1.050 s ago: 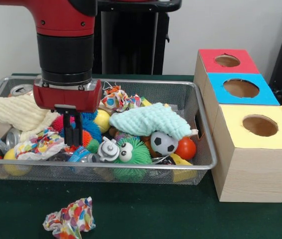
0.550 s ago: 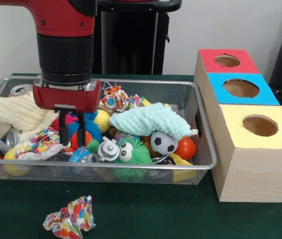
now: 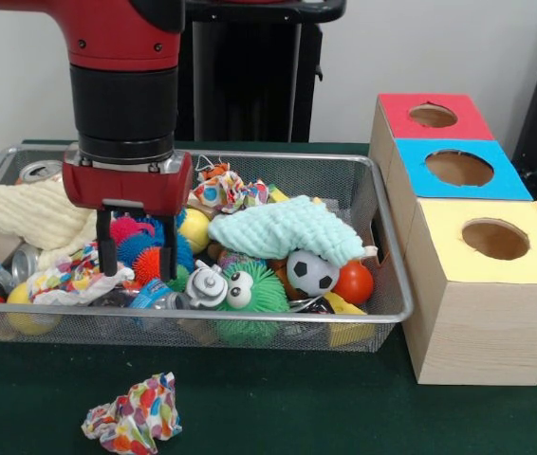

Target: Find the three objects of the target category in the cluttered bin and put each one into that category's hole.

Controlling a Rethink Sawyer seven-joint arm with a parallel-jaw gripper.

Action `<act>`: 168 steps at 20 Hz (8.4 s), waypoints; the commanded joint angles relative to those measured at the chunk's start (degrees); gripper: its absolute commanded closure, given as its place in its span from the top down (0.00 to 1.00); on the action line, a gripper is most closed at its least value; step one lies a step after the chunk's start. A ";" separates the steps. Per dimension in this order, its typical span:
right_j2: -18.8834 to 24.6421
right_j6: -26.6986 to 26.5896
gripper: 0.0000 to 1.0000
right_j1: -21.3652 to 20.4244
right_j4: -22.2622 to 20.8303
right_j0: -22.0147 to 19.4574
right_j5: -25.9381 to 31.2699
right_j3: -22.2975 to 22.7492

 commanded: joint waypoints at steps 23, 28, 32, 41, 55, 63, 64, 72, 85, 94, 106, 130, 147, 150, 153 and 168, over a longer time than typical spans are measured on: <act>-1.25 -5.60 1.00 0.69 -2.67 2.00 -1.92 4.94; -1.24 -5.61 1.00 0.79 -2.53 2.10 -1.70 4.65; -1.13 -5.63 1.00 0.98 -2.70 2.02 -2.14 4.70; -0.90 -5.79 1.00 1.31 -2.86 1.79 -2.59 4.33; -2.74 -4.22 1.00 3.02 -4.85 2.37 -6.98 4.84; -3.35 -4.42 1.00 3.49 -4.58 2.72 -7.55 4.33; -3.44 -4.43 1.00 3.65 -4.68 2.86 -7.62 4.01; -3.86 -4.24 1.00 3.59 -4.88 3.30 -7.66 3.92; -3.98 -4.12 1.00 3.56 -4.68 3.30 -7.88 4.07; -3.83 -4.11 1.00 3.79 -4.56 3.00 -8.20 4.18; -3.42 -5.13 1.00 4.11 -4.63 2.19 -8.91 4.43; -0.45 -8.70 1.00 4.89 -4.60 -0.78 -10.14 5.60; -1.83 -7.67 1.00 4.68 -5.23 1.21 -8.18 3.97; -1.93 -7.52 1.00 4.58 -5.36 1.18 -8.54 4.28; -1.96 -7.50 1.00 4.59 -5.31 1.21 -8.50 4.25; -1.74 -7.33 1.00 4.65 -5.97 1.05 -9.61 4.39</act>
